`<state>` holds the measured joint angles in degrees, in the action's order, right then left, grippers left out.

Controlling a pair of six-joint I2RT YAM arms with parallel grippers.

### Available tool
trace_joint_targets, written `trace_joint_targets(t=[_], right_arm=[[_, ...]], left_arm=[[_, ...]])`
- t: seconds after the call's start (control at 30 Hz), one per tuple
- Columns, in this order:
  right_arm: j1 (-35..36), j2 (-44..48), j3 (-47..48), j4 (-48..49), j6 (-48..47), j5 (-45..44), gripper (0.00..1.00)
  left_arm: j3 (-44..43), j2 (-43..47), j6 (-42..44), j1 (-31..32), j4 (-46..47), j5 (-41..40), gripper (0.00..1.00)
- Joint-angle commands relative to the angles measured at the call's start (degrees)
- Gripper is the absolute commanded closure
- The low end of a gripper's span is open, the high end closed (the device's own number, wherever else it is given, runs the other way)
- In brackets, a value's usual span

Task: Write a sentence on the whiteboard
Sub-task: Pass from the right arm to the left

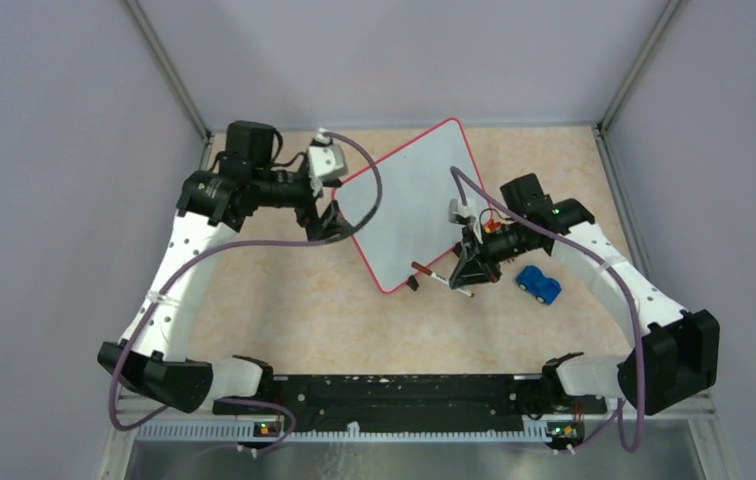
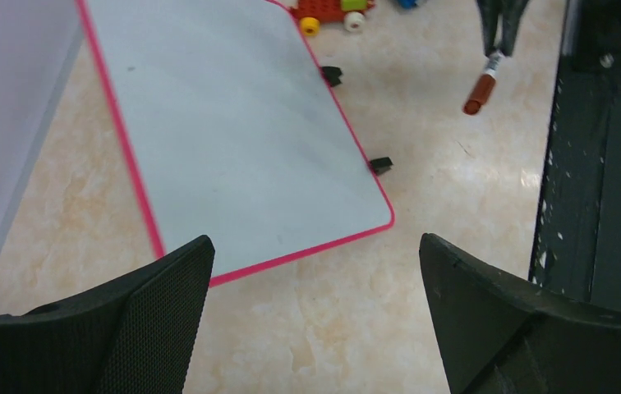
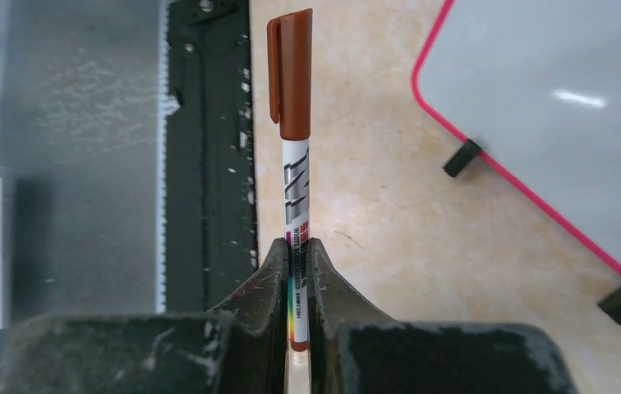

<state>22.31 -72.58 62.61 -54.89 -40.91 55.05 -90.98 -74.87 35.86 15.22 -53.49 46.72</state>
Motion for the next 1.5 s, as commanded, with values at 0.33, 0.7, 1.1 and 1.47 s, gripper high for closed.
trace_joint_targets(t=[0.33,0.7,1.1,1.47], right_arm=[[3.2,-3.5,1.9,-4.6,8.7,14.1,1.0],[5.4,-1.8,0.0,-1.0,13.5,14.0,1.0],[5.4,-3.5,2.2,-3.8,11.8,14.6,0.95],[-2.3,6.0,0.1,24.8,45.4,4.6,0.19]], left_arm=[[-5.6,-8.0,21.9,37.9,-17.6,-25.4,0.11],[-0.5,-10.3,20.8,46.9,-11.6,-34.6,0.51],[3.9,-8.2,12.6,47.1,-2.5,-37.9,1.0],[6.9,-2.2,-4.5,29.3,8.7,-20.3,1.0]])
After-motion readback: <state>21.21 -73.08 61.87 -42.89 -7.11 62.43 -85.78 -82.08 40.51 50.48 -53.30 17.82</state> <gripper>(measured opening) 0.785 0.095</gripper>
